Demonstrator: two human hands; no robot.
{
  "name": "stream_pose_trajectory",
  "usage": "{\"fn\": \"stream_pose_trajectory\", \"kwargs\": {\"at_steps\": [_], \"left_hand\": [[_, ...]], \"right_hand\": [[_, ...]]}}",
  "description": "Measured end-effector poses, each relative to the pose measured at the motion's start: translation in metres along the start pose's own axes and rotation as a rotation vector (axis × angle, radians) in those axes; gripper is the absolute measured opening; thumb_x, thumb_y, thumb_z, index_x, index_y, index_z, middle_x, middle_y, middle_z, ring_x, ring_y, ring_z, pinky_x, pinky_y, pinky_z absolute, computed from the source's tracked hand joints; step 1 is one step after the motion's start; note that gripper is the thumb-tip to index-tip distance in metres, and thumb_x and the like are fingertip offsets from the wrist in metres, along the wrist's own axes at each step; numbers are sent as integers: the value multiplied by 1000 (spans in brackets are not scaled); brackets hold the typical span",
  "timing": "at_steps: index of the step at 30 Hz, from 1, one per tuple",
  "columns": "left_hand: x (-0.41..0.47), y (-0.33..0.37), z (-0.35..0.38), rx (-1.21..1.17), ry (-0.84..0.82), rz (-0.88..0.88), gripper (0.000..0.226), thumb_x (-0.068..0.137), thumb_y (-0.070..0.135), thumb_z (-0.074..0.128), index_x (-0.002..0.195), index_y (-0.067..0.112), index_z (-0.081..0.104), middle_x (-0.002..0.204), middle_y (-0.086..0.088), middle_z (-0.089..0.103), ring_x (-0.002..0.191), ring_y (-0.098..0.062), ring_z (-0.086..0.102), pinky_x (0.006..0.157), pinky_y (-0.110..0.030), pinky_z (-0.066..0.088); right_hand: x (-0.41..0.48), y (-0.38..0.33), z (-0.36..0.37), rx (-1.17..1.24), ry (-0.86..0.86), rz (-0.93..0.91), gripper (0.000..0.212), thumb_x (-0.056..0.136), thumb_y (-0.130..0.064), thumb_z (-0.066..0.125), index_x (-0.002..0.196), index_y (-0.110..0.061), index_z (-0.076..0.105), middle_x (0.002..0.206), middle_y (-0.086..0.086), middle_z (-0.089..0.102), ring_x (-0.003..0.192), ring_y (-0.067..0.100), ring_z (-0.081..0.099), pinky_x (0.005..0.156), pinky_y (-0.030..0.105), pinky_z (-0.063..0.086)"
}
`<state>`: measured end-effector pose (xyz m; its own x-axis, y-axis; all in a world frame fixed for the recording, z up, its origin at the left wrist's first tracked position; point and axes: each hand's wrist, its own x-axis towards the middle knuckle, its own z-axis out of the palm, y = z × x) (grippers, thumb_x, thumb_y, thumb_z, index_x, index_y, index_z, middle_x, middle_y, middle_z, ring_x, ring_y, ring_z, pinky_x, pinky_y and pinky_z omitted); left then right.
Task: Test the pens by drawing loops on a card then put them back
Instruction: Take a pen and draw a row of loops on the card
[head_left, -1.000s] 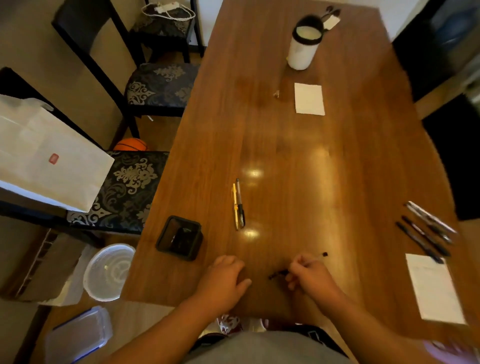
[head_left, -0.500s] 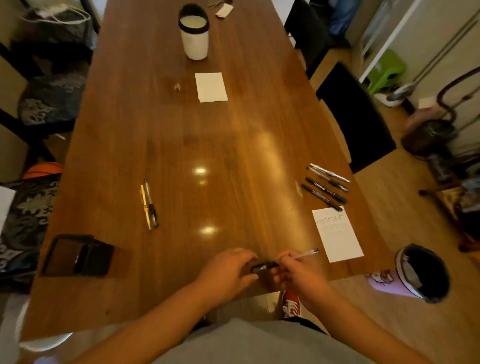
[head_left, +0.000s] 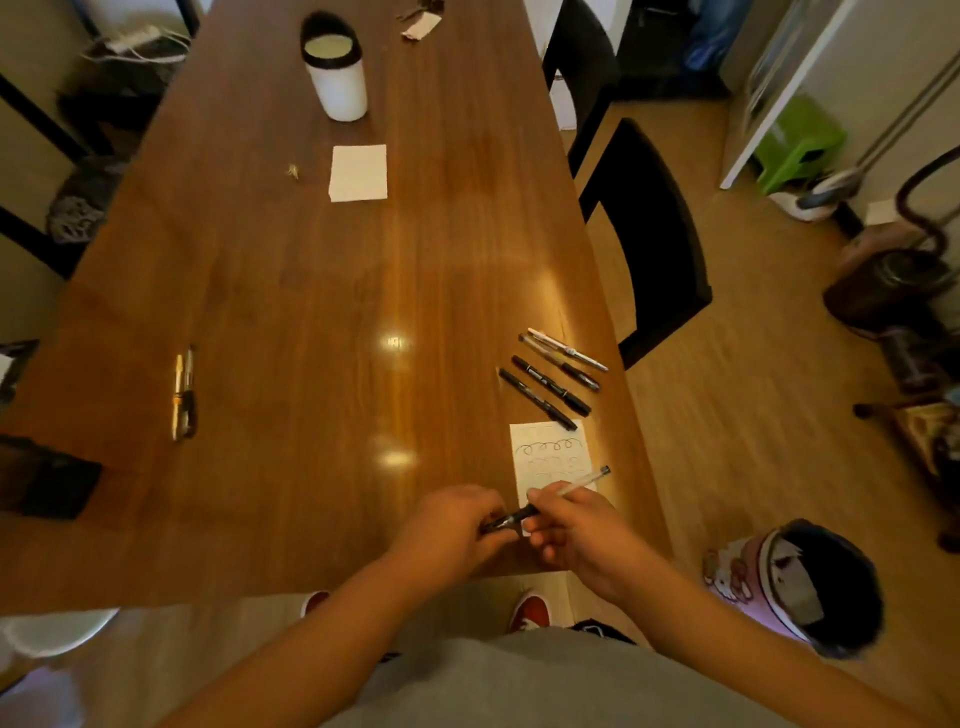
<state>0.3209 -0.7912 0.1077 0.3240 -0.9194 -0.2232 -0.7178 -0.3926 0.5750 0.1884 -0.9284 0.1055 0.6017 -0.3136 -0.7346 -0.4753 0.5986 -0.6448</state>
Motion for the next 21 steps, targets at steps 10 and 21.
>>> {"fn": "stream_pose_trajectory", "kwargs": {"at_steps": [10,21], "left_hand": [[2,57,27,-121,-76,-168,14,94,42,57,98,30,64,88,11,60,82,-6,56,69,-22,46],[13,67,12,-623,-159,-244,15,93,32,62,79,29,67,70,7,68,70,-8,65,66,-25,50]], "right_hand": [[-9,-9,-63,-73,-147,20,18,91,-27,66,81,-13,68,73,11,66,60,16,60,54,26,49],[-9,-29,-76,-34,-257,-48,20,91,-19,65,72,-16,66,67,10,66,54,14,59,48,22,46]]}}
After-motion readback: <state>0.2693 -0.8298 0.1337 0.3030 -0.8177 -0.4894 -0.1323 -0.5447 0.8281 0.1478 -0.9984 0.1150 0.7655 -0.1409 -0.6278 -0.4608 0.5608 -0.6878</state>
